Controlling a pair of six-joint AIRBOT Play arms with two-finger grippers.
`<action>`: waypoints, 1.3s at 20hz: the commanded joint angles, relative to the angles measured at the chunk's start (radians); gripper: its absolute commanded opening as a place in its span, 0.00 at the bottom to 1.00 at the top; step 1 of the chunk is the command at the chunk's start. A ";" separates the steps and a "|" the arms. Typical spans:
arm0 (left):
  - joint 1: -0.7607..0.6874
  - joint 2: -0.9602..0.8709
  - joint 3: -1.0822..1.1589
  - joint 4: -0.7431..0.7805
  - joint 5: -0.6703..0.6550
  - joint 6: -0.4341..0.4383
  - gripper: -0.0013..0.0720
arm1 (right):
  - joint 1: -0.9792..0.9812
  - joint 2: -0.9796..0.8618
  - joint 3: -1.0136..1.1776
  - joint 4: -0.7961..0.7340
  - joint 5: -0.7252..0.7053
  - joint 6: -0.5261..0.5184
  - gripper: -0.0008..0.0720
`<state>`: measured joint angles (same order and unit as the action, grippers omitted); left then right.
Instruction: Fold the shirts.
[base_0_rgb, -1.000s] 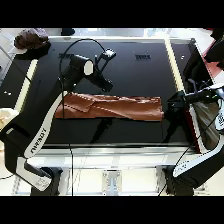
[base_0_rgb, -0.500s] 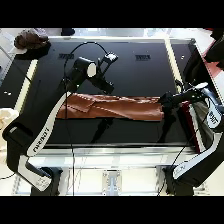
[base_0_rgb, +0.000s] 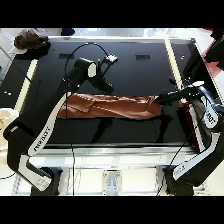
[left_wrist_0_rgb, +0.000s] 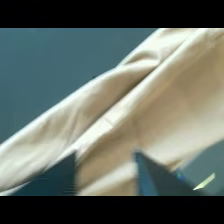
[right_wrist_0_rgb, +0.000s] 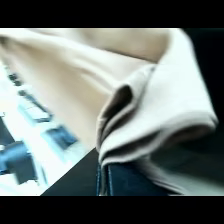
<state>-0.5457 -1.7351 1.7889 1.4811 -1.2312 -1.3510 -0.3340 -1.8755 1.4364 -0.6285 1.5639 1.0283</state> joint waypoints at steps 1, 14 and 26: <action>0.000 -0.041 -0.013 -0.001 -0.088 0.002 0.03 | 0.023 0.076 0.002 0.123 0.038 -0.009 0.04; 0.020 -0.129 -0.142 -0.203 0.031 0.080 0.03 | 0.354 0.325 0.195 0.123 -0.116 0.129 0.03; 0.491 0.363 -0.142 -0.098 -0.023 0.079 0.03 | 0.854 0.219 0.305 0.082 -0.631 0.159 0.03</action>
<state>-0.1749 -1.4715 1.6474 1.3693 -1.2449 -1.2716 0.3897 -1.6058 1.7348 -0.5335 1.1404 1.1835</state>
